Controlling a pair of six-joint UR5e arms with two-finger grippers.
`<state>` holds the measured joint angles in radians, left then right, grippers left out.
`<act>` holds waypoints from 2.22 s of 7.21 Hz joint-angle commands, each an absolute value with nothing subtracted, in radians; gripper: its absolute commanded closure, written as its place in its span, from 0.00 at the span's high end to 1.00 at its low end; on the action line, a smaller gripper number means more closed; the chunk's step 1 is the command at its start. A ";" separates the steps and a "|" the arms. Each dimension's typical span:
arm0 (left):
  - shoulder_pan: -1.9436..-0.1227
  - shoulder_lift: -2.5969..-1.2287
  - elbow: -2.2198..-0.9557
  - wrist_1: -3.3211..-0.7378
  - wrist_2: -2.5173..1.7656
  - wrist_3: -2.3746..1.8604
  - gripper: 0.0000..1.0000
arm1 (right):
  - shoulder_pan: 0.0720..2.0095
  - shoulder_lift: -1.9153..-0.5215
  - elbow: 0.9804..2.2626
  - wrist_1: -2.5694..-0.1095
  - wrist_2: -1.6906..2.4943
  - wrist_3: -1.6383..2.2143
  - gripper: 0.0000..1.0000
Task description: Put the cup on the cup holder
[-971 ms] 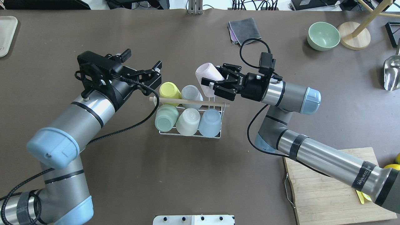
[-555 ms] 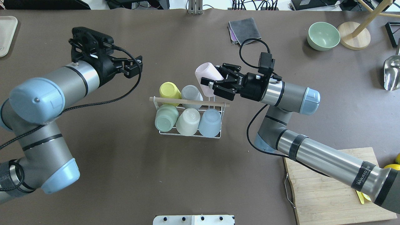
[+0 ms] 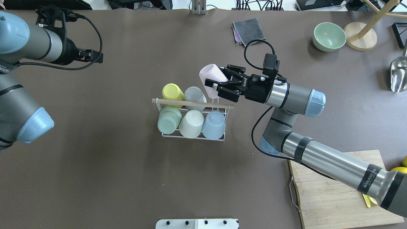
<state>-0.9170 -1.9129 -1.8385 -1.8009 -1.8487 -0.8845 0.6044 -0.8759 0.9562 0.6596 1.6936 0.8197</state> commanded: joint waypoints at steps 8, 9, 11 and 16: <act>-1.416 -1.629 -1.568 -1.649 -2.435 -0.511 0.98 | 0.588 -0.865 0.933 0.667 1.689 0.819 0.00; -1.469 -1.629 -1.528 -1.651 -2.445 -0.482 0.98 | 0.584 -0.865 0.933 0.672 1.687 0.819 0.00; -1.498 -1.594 -1.519 -1.647 -2.433 -0.244 0.98 | 0.584 -0.867 0.933 0.672 1.687 0.819 0.00; -1.503 -1.592 -1.546 -1.566 -2.391 -0.117 0.98 | 0.586 -0.871 0.934 0.676 1.689 0.819 0.00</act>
